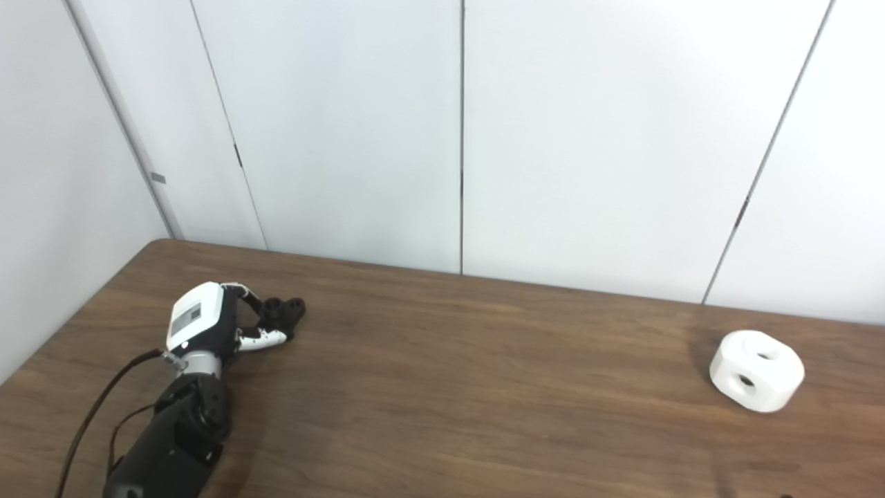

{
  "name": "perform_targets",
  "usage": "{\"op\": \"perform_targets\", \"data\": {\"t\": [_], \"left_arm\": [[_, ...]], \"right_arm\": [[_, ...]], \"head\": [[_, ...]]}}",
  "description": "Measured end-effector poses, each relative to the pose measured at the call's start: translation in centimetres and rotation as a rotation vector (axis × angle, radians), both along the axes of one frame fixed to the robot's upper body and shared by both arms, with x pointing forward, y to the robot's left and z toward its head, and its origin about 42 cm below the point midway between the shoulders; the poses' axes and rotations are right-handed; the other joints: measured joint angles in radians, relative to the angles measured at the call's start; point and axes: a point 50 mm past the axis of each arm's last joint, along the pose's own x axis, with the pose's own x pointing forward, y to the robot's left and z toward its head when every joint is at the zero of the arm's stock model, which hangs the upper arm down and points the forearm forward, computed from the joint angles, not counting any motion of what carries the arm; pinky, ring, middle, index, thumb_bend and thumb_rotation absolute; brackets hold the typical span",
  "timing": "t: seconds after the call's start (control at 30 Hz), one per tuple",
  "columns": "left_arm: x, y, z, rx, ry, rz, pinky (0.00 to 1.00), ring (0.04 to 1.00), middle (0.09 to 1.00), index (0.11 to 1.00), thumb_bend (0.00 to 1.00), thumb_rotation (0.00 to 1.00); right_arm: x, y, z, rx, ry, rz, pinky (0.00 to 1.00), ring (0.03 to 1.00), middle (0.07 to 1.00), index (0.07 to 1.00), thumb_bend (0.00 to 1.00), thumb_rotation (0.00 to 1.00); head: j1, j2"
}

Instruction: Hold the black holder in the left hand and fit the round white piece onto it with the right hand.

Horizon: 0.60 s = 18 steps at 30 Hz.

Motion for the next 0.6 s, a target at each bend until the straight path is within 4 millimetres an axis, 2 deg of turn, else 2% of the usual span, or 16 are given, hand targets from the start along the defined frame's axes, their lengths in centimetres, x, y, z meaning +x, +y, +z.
{"op": "perform_targets", "data": {"t": [0.23, 0.6], "left_arm": [[0.0, -0.1, -0.1, -0.029, -0.005, -0.009, 0.89, 0.893, 0.79, 0.485, 0.52, 0.04], [-0.8, -1.1, 0.1, -0.033, -0.012, -0.055, 0.88, 0.882, 0.782, 0.485, 0.52, 0.04]], "right_arm": [[0.0, 0.0, 0.0, 0.0, 0.0, 0.0, 0.97, 0.975, 0.976, 1.0, 0.54, 1.0], [0.0, 0.0, 0.0, 0.0, -0.001, 0.001, 0.97, 0.971, 0.975, 1.0, 0.55, 1.0]], "head": [[-0.003, 0.003], [-0.014, 0.014]]}}
